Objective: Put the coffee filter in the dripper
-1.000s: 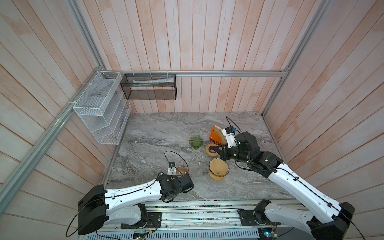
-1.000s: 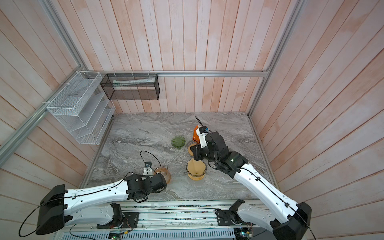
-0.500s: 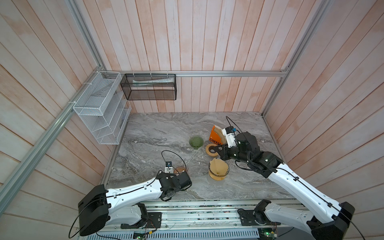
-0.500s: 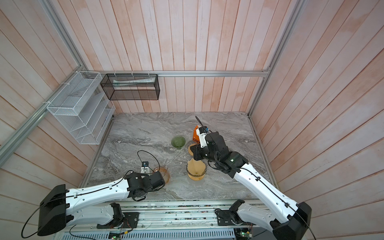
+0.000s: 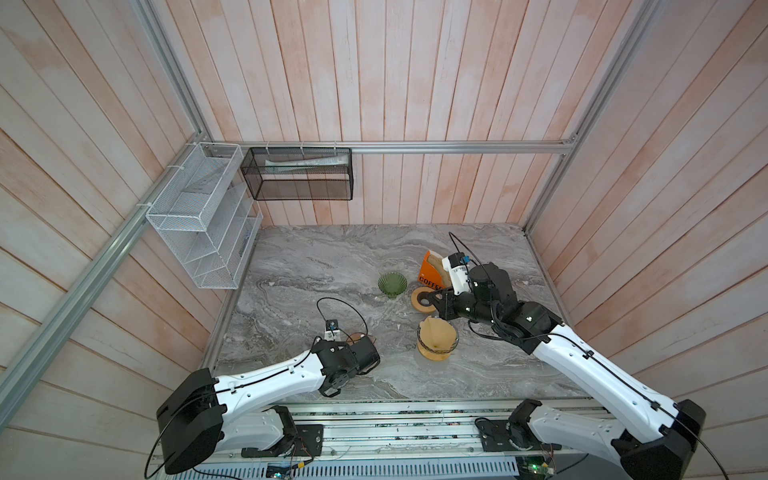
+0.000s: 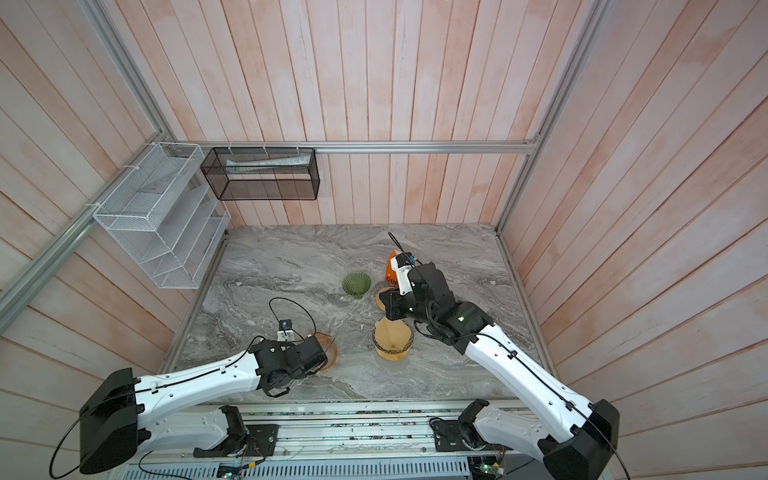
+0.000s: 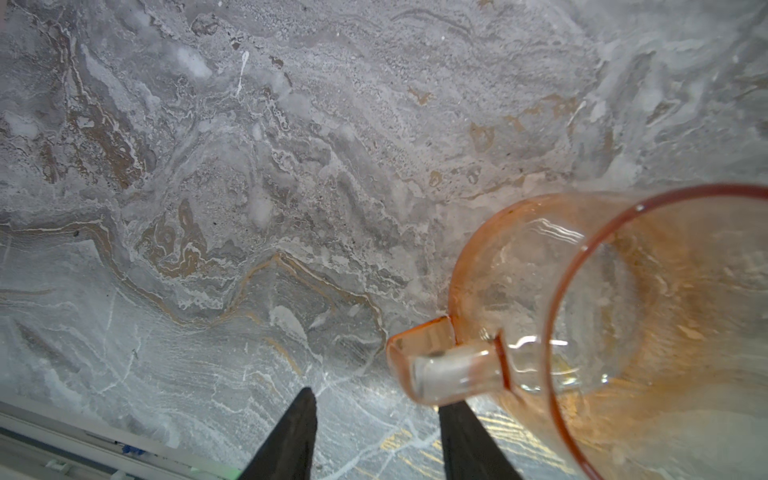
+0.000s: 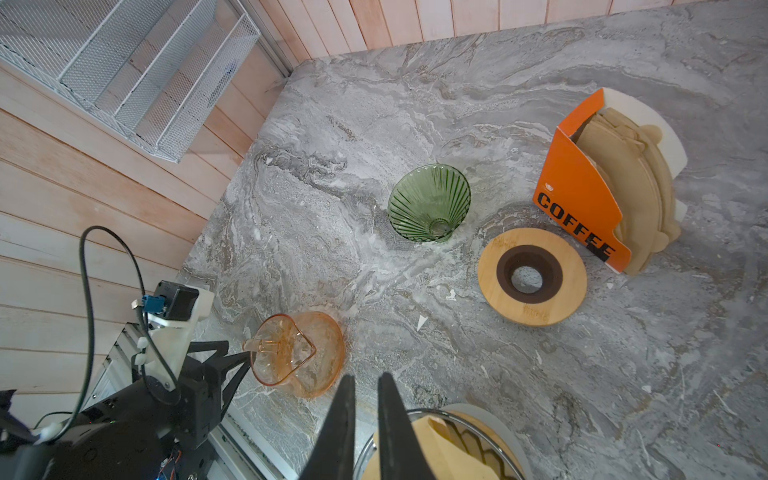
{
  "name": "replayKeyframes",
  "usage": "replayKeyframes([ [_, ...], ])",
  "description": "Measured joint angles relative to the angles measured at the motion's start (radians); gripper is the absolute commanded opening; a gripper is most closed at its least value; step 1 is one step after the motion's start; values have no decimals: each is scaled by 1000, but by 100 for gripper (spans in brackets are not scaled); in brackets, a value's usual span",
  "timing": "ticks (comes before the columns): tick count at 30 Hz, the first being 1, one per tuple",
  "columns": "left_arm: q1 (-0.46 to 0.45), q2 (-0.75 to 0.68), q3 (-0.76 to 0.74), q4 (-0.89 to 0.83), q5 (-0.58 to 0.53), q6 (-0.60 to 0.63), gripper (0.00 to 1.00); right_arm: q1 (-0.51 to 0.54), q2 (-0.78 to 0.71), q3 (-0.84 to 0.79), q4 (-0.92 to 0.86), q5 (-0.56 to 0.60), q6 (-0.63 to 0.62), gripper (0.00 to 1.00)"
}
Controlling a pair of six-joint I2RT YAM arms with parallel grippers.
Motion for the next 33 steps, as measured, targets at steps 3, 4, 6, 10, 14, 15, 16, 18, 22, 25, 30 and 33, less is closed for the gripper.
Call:
replayKeyframes([
  [3, 14, 5, 0, 0, -7, 11, 51, 0, 7, 1, 1, 0, 0, 14],
  [4, 19, 5, 0, 0, -14, 14, 51, 0, 10, 1, 1, 0, -1, 14],
  [6, 31, 5, 1, 1, -26, 27, 51, 0, 17, 1, 2, 0, -1, 14],
  [10, 78, 4, 8, 7, -30, 53, 51, 0, 35, 3, 8, 0, -4, 15],
  [14, 81, -14, 29, 6, -32, 68, 51, -3, 55, 19, 7, -1, -6, 15],
  [15, 81, -28, 37, 6, -29, 74, 50, -8, 60, 27, 7, -5, -8, 16],
  [16, 82, -46, 46, 6, -25, 85, 51, -15, 65, 38, 6, -11, -11, 17],
  [18, 81, -82, 69, 6, -18, 106, 50, -40, 73, 61, 0, -23, -19, 18],
  [22, 81, -126, 140, 6, 0, 147, 51, -125, 80, 95, -5, -49, -33, 25],
  [25, 81, -135, 196, 9, 16, 178, 51, -191, 89, 101, -12, -68, -43, 29],
  [30, 86, -114, 292, 55, 75, 250, 51, -259, 133, 94, -32, -69, -53, 35],
  [33, 105, -79, 349, 110, 121, 301, 51, -275, 150, 45, -22, -56, -45, 39],
])
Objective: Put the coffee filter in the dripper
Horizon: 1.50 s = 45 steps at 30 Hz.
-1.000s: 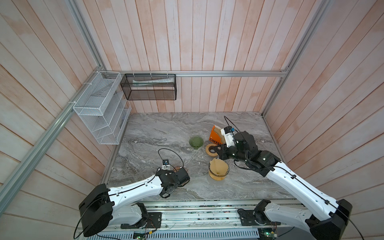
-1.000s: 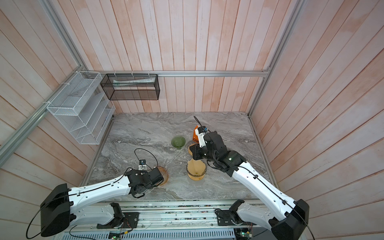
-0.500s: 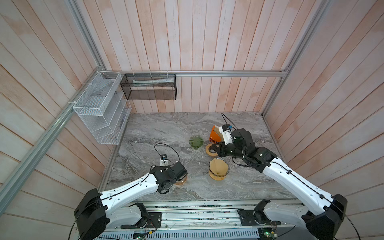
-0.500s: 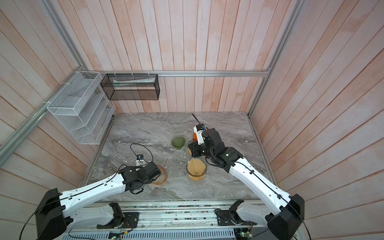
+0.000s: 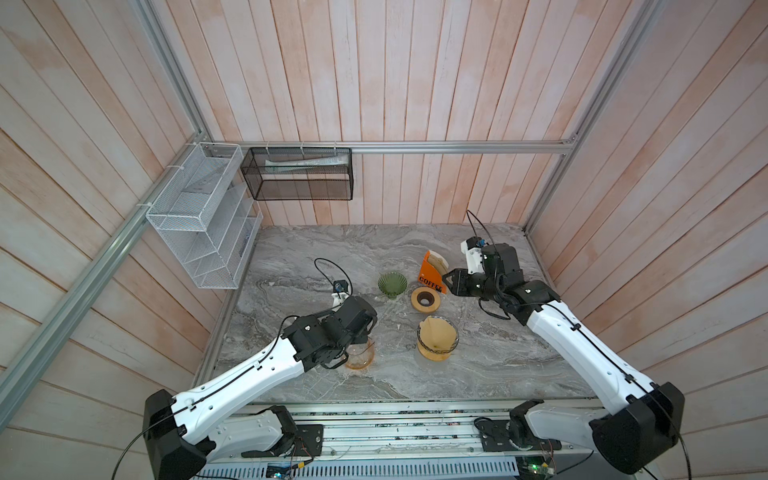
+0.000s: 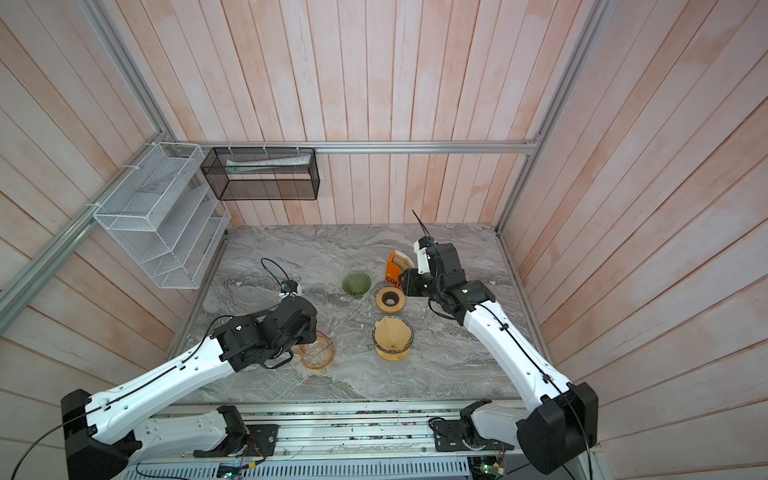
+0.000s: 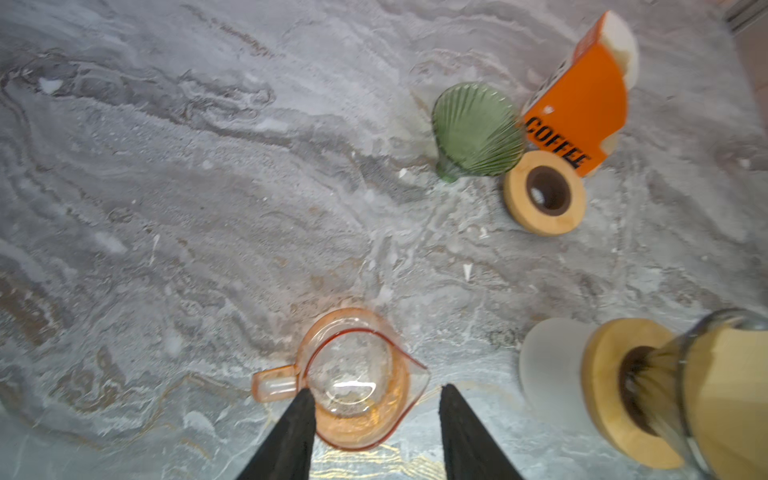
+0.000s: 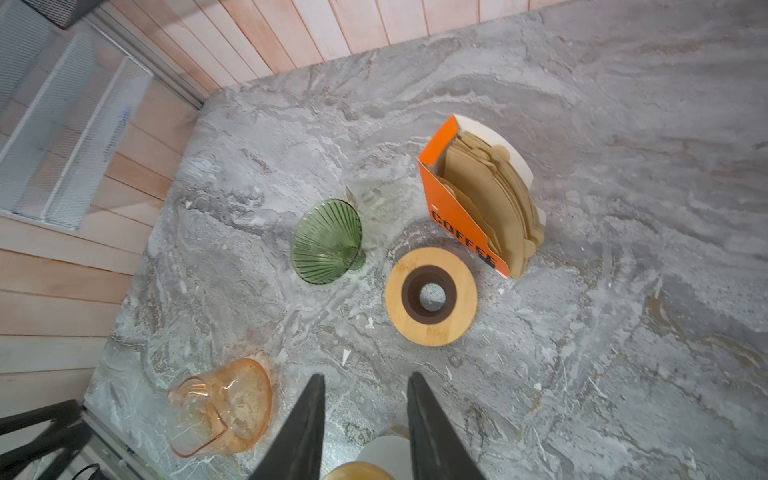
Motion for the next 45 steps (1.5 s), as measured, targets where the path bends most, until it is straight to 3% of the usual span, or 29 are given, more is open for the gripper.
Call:
replayKeyframes([
  [7, 135, 28, 17, 161, 190, 112, 53, -16, 65, -137, 57, 19, 31, 49],
  [14, 254, 102, 82, 224, 348, 150, 53, -17, 157, -169, 117, 44, 26, 54],
  [25, 295, 165, 128, 236, 413, 154, 53, -79, 306, -148, 158, 50, 23, 56],
  [45, 386, 203, 136, 239, 476, 176, 53, -81, 553, -14, 256, -15, 76, 57],
])
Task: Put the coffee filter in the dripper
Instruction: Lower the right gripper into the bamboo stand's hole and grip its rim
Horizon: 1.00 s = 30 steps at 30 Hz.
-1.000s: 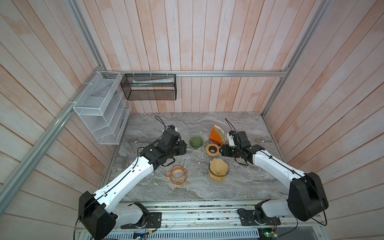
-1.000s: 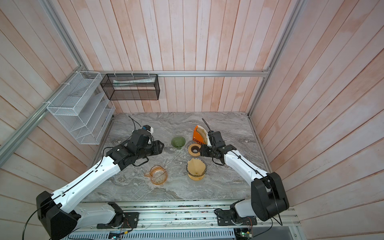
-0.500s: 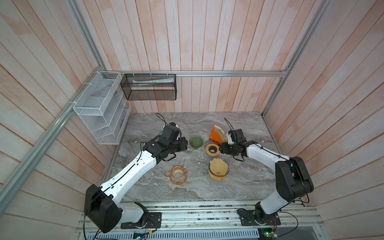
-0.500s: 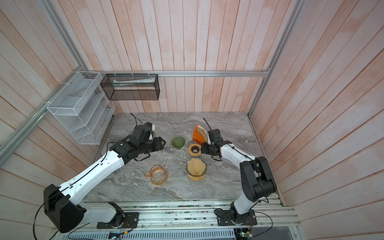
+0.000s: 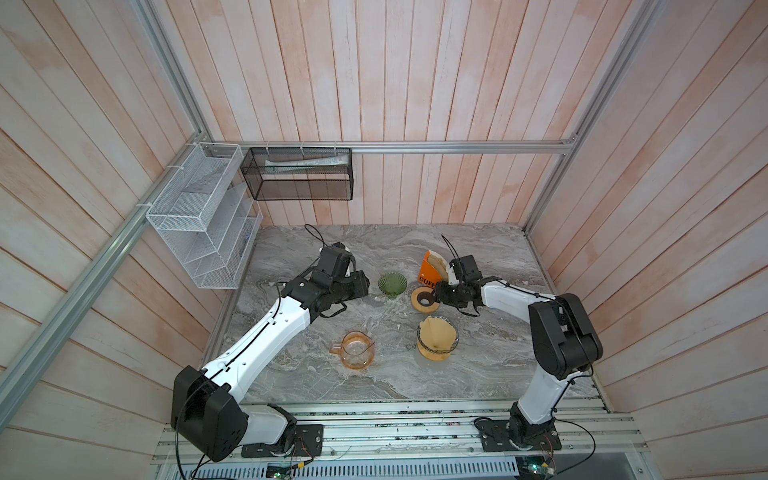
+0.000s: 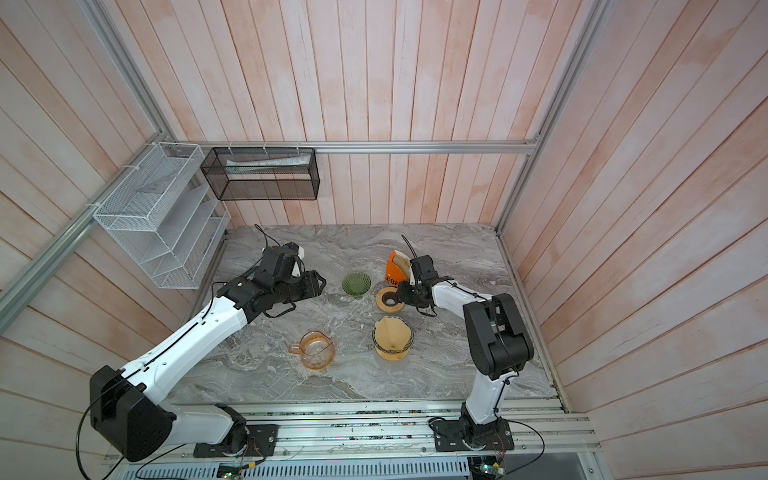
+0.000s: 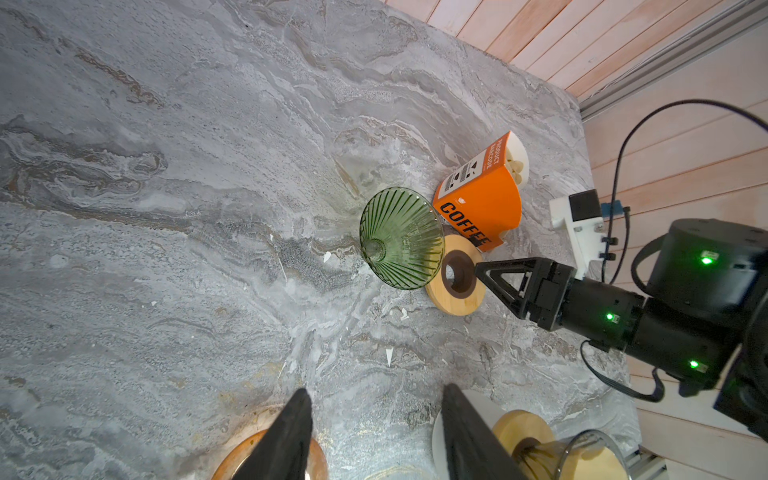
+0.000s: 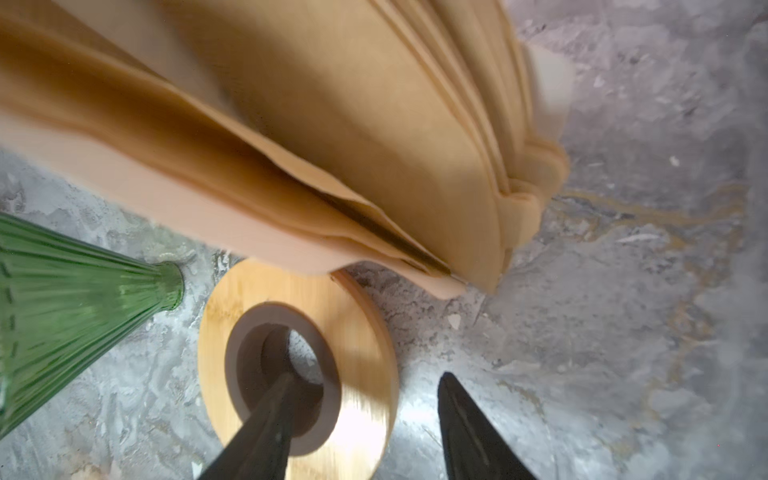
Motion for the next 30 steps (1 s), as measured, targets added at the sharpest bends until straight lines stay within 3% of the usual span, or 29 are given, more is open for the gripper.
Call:
replayKeyframes([
  [4, 7, 0, 0, 8, 11, 4, 53, 3, 22, 12, -2, 14, 0, 55],
  [12, 23, 0, 0, 18, 18, 8, 53, 18, 34, 26, -2, 35, 9, 43],
  [30, 33, -29, -38, 22, 26, 8, 53, 45, 68, 40, -6, 56, 11, 43],
])
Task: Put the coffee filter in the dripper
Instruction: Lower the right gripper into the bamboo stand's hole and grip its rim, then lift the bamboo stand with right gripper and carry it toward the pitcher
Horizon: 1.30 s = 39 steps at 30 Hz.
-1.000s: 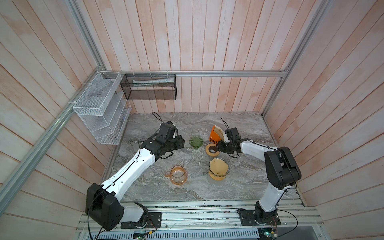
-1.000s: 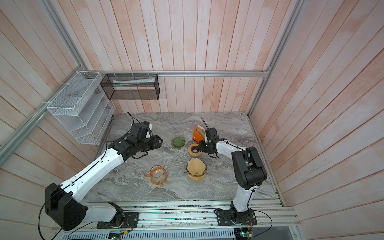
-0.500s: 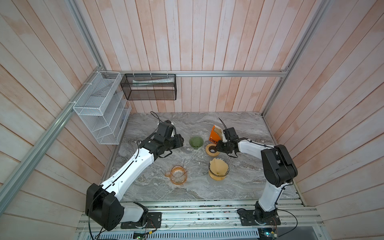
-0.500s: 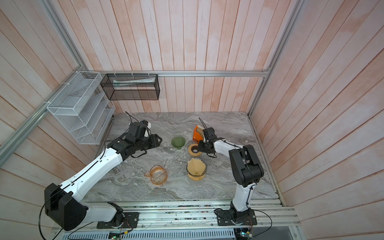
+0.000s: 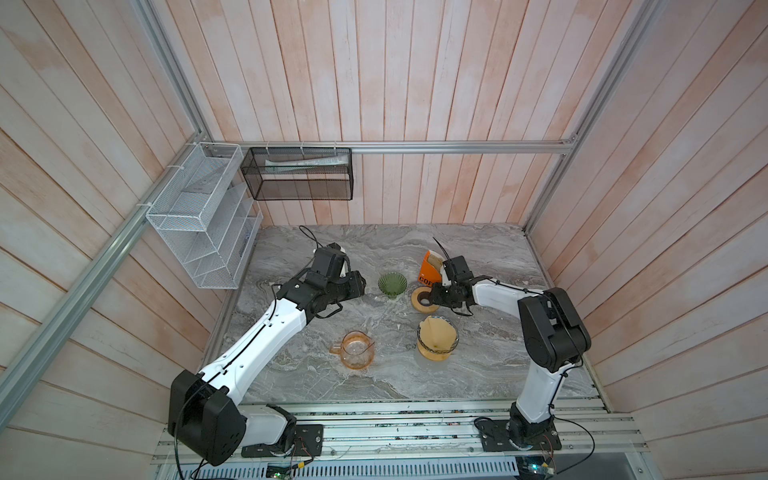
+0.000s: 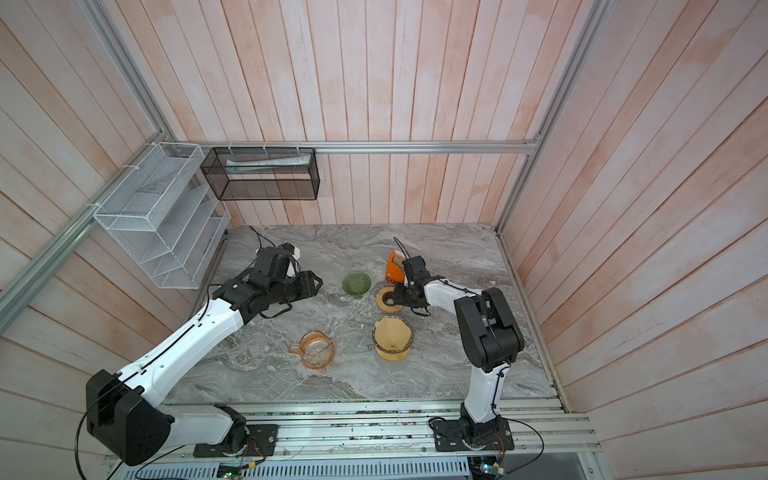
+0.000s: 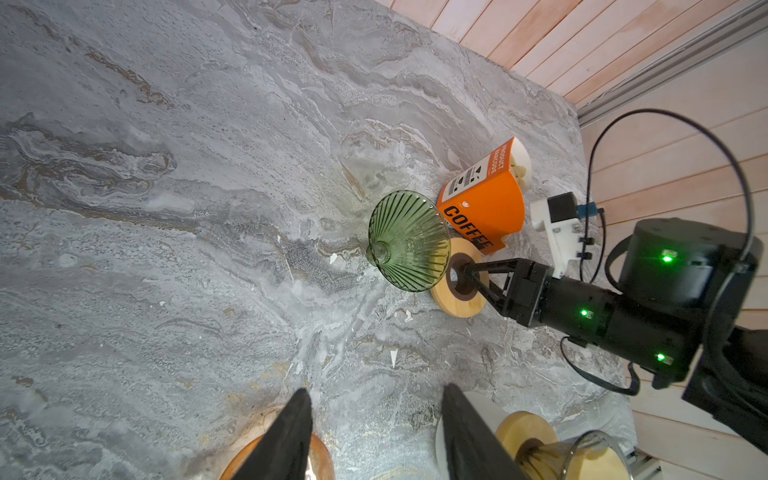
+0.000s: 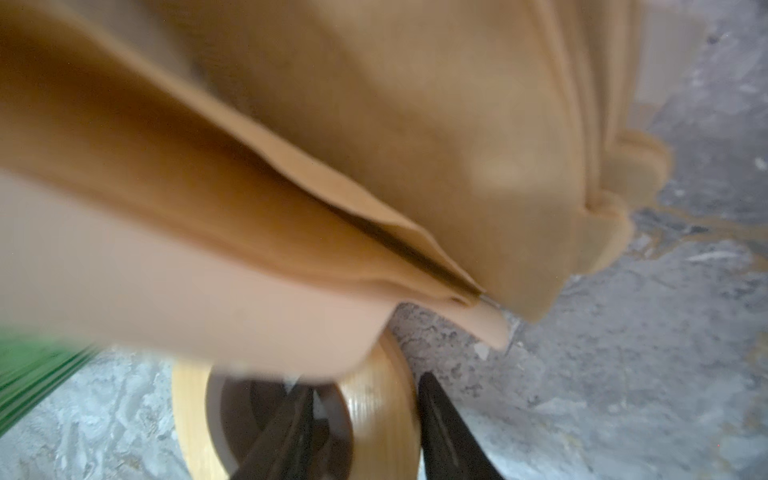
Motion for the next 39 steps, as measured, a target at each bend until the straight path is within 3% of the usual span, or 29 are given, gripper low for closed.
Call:
replayKeyframes([
  [19, 6, -82, -74, 25, 3, -1, 53, 10, -21, 10, -53, 28, -1, 29],
  [39, 6, -177, -154, 53, -13, -19, 53, 10, -304, -116, -130, 95, -7, 28],
])
